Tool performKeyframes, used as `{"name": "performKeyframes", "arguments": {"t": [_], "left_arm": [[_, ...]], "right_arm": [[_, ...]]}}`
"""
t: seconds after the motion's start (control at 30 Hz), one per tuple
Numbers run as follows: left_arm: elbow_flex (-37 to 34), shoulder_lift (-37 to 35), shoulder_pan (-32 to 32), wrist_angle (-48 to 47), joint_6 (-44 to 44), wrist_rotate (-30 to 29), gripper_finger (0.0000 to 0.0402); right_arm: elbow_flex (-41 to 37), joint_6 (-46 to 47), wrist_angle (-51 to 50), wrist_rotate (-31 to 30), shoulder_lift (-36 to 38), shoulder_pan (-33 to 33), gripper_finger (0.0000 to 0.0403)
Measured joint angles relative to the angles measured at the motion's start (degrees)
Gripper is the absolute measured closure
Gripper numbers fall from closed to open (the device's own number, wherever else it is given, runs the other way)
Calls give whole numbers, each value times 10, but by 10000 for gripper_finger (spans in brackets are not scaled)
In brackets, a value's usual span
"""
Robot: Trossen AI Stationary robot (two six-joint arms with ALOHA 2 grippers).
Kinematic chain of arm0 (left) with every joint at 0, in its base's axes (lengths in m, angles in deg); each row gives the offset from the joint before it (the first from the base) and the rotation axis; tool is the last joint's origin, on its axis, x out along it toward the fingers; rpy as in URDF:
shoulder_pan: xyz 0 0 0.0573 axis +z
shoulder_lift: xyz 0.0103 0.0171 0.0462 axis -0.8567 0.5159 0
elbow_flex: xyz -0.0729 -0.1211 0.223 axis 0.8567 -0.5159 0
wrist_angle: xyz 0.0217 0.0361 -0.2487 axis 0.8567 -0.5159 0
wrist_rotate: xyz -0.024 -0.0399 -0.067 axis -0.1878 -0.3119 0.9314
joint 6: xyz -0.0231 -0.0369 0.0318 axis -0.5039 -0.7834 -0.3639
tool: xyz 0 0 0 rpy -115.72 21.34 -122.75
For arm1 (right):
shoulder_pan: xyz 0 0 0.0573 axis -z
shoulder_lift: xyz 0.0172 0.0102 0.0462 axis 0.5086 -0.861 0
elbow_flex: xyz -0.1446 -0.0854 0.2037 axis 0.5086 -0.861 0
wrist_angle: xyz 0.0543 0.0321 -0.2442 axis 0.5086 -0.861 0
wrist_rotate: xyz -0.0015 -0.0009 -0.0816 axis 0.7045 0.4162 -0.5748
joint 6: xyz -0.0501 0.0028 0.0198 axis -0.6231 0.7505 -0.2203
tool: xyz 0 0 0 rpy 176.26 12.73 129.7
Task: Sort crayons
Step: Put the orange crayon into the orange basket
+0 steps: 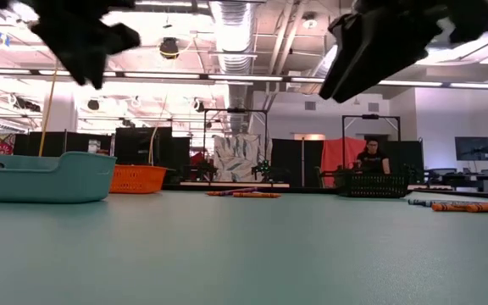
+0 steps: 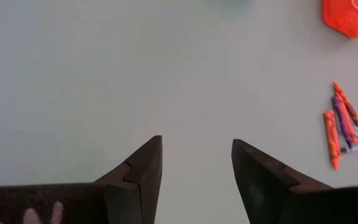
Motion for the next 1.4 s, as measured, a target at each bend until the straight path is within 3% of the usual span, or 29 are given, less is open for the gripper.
{"name": "performKeyframes", "arguments": {"t": [0.23, 0.5, 0.97, 1.4], "left_arm": [[0, 19, -202, -6, -197, -64, 303], [0, 123, -333, 7, -293, -70, 303], [3, 247, -405, 92, -342, -18, 303], [1, 264, -404, 112, -345, -15, 303]], "right_arm": [[0, 0, 21, 0, 0, -38, 210], [0, 1, 26, 0, 0, -60, 210], [0, 1, 56, -1, 0, -62, 210], [0, 3, 56, -1, 0, -62, 210]]}}
